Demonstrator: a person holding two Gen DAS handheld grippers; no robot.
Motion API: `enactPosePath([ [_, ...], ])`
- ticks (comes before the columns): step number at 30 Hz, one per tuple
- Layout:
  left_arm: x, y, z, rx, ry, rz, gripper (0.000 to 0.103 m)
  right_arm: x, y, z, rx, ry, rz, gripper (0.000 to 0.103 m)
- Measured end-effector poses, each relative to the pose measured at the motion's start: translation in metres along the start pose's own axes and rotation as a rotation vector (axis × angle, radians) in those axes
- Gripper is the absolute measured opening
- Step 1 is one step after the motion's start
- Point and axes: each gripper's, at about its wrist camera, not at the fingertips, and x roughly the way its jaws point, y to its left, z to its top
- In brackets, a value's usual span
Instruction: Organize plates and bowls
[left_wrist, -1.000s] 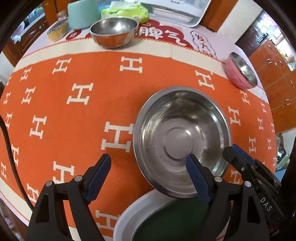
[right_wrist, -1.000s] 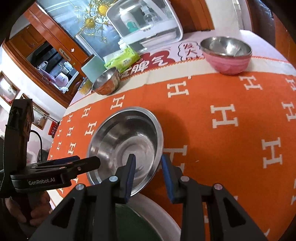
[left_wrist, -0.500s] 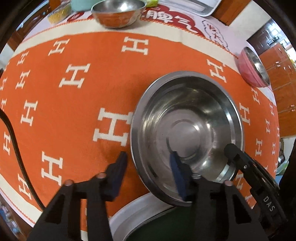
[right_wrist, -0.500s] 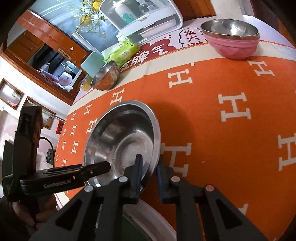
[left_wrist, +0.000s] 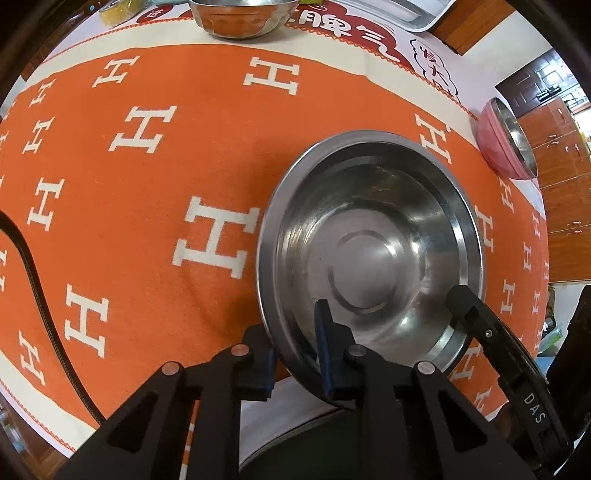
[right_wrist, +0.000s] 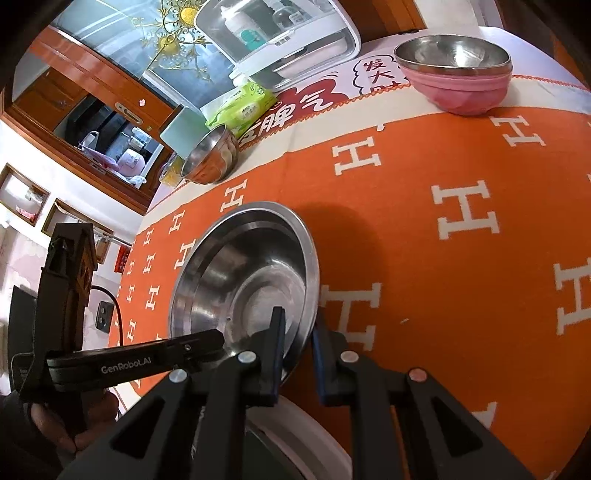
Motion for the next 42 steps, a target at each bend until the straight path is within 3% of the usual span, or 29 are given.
enactPosePath([
  [9,-0.008,-0.001,-0.002,0.021,-0.021,-0.021,0.017,-0.011,0.004,0.000,-0.013,-0.036,-0.023,0.013],
  [19,-0.035,0.000,-0.012,0.056,-0.102,-0.071,0.017,-0.034,0.026,-0.005,-0.074,-0.114,-0.063,0.013],
  [42,-0.110,0.045,-0.075,0.092,-0.282,-0.193,0.018,-0.080,0.107,-0.053,-0.245,-0.236,-0.117,0.014],
])
